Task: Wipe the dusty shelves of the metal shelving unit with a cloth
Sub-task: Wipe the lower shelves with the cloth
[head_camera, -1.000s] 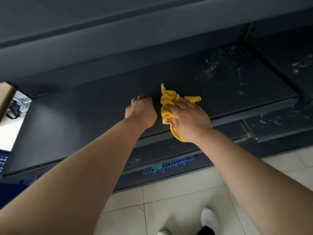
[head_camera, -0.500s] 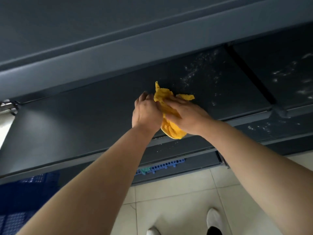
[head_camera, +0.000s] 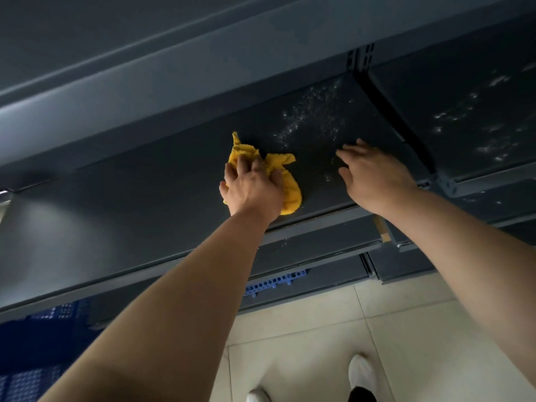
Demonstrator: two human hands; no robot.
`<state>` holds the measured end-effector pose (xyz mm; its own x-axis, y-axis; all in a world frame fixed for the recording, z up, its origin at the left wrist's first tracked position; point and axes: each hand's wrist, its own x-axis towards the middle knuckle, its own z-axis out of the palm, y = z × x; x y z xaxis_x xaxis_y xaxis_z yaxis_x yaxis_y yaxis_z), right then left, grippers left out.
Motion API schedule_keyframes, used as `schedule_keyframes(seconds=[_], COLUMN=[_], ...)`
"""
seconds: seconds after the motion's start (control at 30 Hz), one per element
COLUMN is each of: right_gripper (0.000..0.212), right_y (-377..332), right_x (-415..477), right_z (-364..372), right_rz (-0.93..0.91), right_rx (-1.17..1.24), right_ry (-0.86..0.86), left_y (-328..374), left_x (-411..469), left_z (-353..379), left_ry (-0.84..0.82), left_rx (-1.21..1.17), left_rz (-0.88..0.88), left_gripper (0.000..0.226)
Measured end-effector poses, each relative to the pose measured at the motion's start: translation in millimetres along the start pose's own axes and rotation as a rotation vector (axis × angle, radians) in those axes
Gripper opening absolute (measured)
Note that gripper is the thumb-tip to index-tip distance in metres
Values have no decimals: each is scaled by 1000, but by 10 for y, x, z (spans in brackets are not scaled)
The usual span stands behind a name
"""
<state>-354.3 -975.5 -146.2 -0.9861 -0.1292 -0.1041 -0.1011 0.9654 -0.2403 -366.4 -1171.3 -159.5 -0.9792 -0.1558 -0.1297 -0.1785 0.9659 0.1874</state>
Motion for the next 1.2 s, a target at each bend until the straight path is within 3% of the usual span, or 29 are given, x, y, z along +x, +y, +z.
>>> schedule_keyframes(seconds=[0.6, 0.87, 1.0, 1.2], right_gripper=[40, 40, 39, 40], right_y=[261, 522, 641, 696], right_x=[220, 290, 254, 293], right_z=[-74, -215, -194, -190], right_rz=[-56, -98, -64, -101], right_rx=[-65, 94, 36, 23], right_ry=[70, 23, 66, -6], left_y=[252, 636, 857, 1277], left_x=[698, 894, 990, 1206], left_z=[19, 69, 101, 84], left_ry=[84, 92, 83, -9], left_rx=[4, -7, -13, -13], left_rz=[-80, 40, 68, 150], left_gripper=[59, 61, 63, 62])
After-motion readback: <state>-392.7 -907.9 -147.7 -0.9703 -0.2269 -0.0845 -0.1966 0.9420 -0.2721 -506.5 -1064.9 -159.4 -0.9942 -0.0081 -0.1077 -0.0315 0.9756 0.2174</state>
